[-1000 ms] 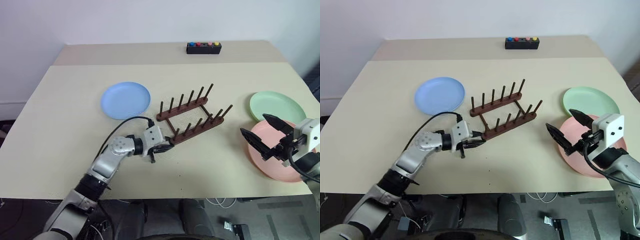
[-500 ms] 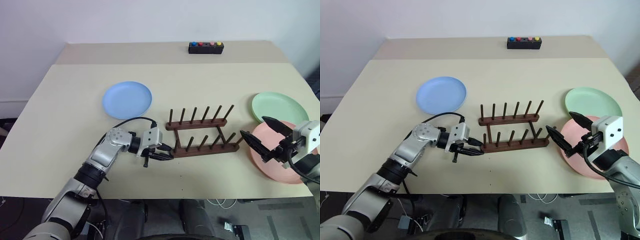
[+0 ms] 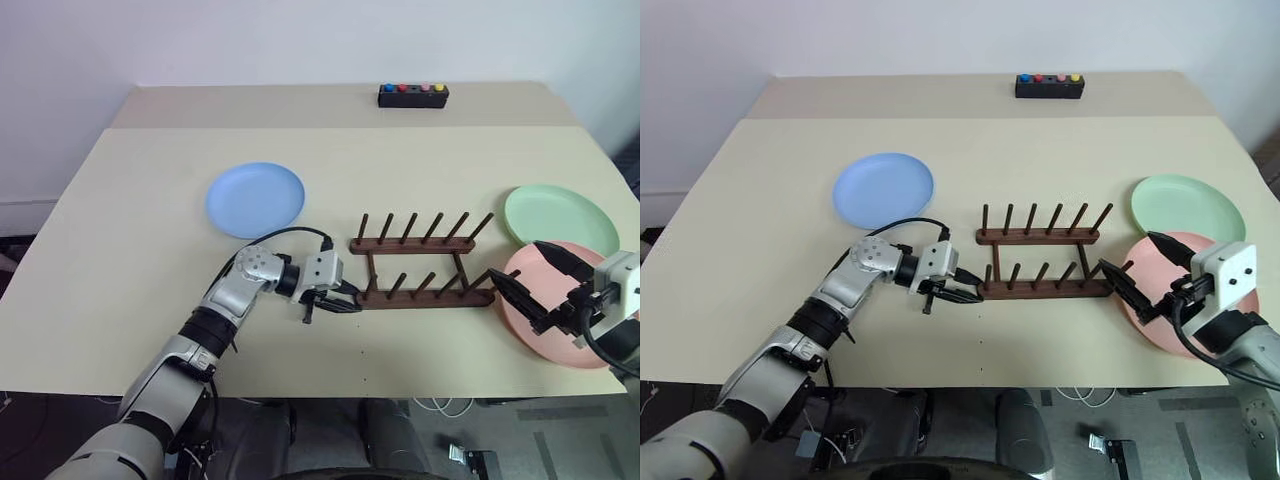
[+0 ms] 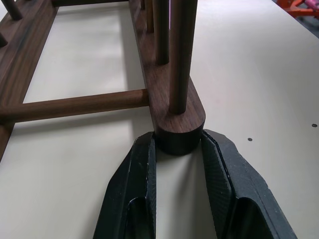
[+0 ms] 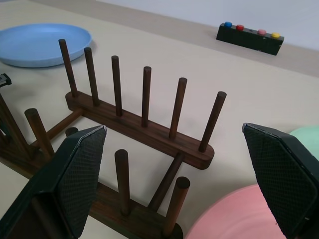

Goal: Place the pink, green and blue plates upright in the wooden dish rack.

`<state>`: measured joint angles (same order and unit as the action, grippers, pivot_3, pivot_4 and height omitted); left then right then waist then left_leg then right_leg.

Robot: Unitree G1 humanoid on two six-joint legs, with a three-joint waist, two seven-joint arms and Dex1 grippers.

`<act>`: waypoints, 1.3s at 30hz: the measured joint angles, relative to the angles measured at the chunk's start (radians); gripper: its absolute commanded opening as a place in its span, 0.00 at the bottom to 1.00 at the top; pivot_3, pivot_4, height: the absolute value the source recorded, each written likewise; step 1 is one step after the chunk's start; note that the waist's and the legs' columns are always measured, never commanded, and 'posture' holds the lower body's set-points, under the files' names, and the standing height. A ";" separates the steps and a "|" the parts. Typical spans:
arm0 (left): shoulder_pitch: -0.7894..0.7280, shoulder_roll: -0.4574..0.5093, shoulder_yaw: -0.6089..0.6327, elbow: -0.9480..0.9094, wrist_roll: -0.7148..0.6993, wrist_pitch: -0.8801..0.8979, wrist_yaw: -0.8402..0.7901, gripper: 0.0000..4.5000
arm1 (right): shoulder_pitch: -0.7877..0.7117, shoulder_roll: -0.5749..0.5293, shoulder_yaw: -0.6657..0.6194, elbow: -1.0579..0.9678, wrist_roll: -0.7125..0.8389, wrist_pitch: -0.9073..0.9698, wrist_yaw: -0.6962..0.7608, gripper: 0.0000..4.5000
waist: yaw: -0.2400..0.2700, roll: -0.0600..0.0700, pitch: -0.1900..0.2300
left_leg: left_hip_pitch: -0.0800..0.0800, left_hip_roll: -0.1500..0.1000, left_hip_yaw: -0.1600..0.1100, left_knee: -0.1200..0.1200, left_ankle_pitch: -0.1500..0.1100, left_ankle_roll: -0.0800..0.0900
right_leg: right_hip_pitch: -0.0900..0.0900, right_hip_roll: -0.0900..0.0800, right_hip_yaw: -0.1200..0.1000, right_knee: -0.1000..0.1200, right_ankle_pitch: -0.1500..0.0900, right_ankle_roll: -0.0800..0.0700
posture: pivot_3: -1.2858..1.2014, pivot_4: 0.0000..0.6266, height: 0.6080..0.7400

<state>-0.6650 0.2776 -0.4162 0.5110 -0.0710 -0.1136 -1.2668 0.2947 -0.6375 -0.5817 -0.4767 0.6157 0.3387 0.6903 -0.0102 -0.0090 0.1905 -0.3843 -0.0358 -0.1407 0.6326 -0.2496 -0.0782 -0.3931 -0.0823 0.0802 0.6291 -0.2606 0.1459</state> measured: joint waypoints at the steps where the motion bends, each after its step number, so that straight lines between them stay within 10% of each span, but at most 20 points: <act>1: -0.002 -0.004 0.000 0.005 0.003 -0.005 0.001 0.17 | 0.002 0.000 -0.002 0.000 0.000 0.000 0.000 1.00 | 0.000 0.000 0.000 | 0.000 0.000 0.000 0.000 0.000 0.000 | 0.000 0.000 0.000 0.000 0.000 0.000 | 0.52 0.24 1.00; 15: -0.010 -0.013 0.006 0.024 0.015 -0.022 -0.005 0.17 | -0.005 0.000 -0.004 0.000 0.000 0.000 -0.004 1.00 | -0.002 0.000 0.000 | 0.000 0.000 0.000 0.000 0.000 0.000 | 0.000 0.000 0.000 0.000 0.000 0.000 | 0.52 0.24 1.00; 23: -0.010 -0.013 0.027 0.023 0.011 0.004 -0.008 0.99 | -0.006 0.000 -0.004 0.000 0.000 -0.002 -0.003 1.00 | -0.003 0.000 0.000 | 0.000 0.000 0.000 -0.001 0.000 0.000 | -0.001 0.000 0.000 0.000 0.000 0.000 | 0.52 0.24 1.00; 29: 0.021 0.018 0.052 -0.050 -0.008 0.085 -0.008 0.99 | 0.030 -0.002 -0.034 0.000 -0.001 -0.002 0.010 1.00 | -0.004 0.000 0.000 | -0.001 0.000 0.000 -0.001 0.000 0.000 | -0.002 0.000 0.000 0.000 0.000 0.000 | 0.52 0.24 1.00; 32: 0.074 0.079 0.082 -0.153 -0.040 0.147 -0.016 0.79 | 0.086 -0.009 -0.095 0.000 0.011 0.001 0.037 0.80 | -0.005 0.000 0.000 | -0.001 0.000 0.000 -0.002 0.000 0.000 | -0.003 0.000 0.000 0.000 0.000 0.000 | 0.52 0.24 1.00; 39: 0.203 0.163 0.109 -0.388 -0.118 0.285 -0.037 0.01 | 0.213 -0.052 -0.145 -0.042 0.047 0.044 0.131 0.01 | -0.003 0.000 0.000 | -0.001 0.000 0.000 -0.001 0.000 0.000 | -0.002 0.000 0.000 0.000 -0.002 -0.003 | 0.52 0.24 1.00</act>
<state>-0.4621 0.4402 -0.3075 0.1234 -0.1890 0.1710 -1.3043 0.5080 -0.6891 -0.7268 -0.5188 0.6625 0.3831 0.8218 -0.0128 -0.0085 0.1904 -0.3856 -0.0354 -0.1409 0.6318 -0.2498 -0.0780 -0.3951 -0.0824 0.0804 0.6295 -0.2623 0.1433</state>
